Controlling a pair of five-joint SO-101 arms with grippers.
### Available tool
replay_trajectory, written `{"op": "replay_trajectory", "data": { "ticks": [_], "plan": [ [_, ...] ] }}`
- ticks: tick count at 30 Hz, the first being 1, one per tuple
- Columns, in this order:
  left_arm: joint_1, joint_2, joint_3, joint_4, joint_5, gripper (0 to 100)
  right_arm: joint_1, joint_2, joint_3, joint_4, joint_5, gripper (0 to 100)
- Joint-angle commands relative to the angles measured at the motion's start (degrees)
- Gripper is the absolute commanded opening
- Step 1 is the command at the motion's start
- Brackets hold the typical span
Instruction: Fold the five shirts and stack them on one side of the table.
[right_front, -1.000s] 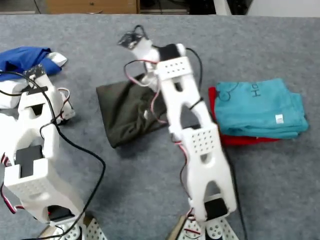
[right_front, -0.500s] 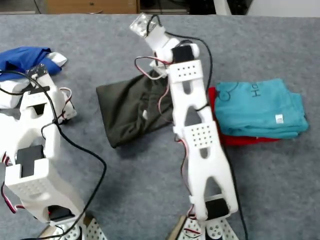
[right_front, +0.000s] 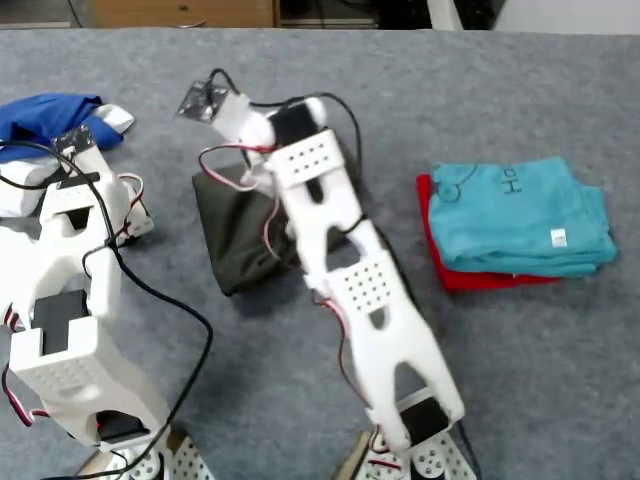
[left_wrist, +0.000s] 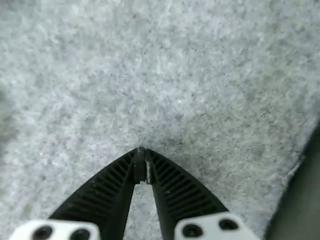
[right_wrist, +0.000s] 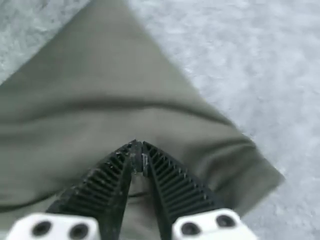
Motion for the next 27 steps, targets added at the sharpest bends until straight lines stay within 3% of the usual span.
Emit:
{"op": "replay_trajectory", "data": {
  "ticks": [1,19,27],
  "plan": [
    [0.18,-3.38,0.09,-0.79,-0.35,2,-0.84,-4.18,1.98,-2.11,0.53,0.5],
    [0.18,-3.38,0.09,-0.79,-0.26,2,9.54,-1.36,4.97,1.41,1.05,0.5],
    [0.18,-3.38,0.09,-0.7,-0.26,2,12.35,-18.51,30.55,1.32,1.32,0.5]
  ]
}}
